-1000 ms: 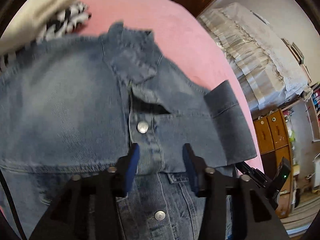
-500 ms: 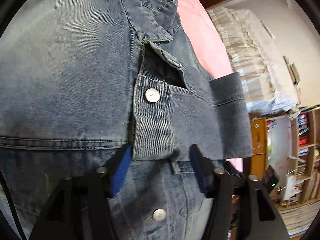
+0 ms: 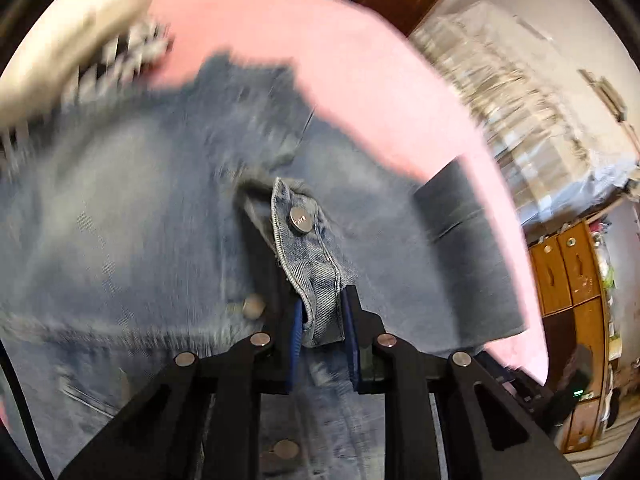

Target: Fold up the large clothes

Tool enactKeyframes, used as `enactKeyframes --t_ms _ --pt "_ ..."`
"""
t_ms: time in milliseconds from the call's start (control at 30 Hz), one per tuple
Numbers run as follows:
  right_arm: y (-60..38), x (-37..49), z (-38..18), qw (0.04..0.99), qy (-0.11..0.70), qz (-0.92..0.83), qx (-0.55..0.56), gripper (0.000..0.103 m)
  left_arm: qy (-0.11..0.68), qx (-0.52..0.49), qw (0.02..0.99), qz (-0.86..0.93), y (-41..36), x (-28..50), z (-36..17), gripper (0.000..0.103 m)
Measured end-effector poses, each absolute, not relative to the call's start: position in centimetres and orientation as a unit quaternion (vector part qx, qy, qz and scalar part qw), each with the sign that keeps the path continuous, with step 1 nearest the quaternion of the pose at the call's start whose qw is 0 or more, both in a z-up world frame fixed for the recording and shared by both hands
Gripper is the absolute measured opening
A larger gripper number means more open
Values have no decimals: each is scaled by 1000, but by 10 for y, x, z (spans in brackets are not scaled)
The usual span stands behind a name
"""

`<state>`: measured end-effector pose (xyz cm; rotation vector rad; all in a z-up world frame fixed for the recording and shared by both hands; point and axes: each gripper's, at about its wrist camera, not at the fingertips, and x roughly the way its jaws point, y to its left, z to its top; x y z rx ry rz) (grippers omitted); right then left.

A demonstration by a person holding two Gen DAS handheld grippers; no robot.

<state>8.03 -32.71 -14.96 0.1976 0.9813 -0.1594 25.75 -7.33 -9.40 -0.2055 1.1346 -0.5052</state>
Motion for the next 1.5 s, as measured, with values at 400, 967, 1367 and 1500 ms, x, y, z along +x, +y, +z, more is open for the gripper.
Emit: enactKeyframes --t_ms 400,967,1367,1500 --pt "-326 84 -140 878 462 -68 104 24 463 -21 867 -185 1 268 -24 21" --pt "-355 143 -107 883 449 -37 135 45 554 -177 801 -140 73 324 -130 61" --pt "-428 272 -166 824 513 -82 227 44 597 -137 781 -124 35 380 -165 29" --pt "-424 269 -165 840 504 -81 183 9 565 -44 812 -139 1 368 -148 12"
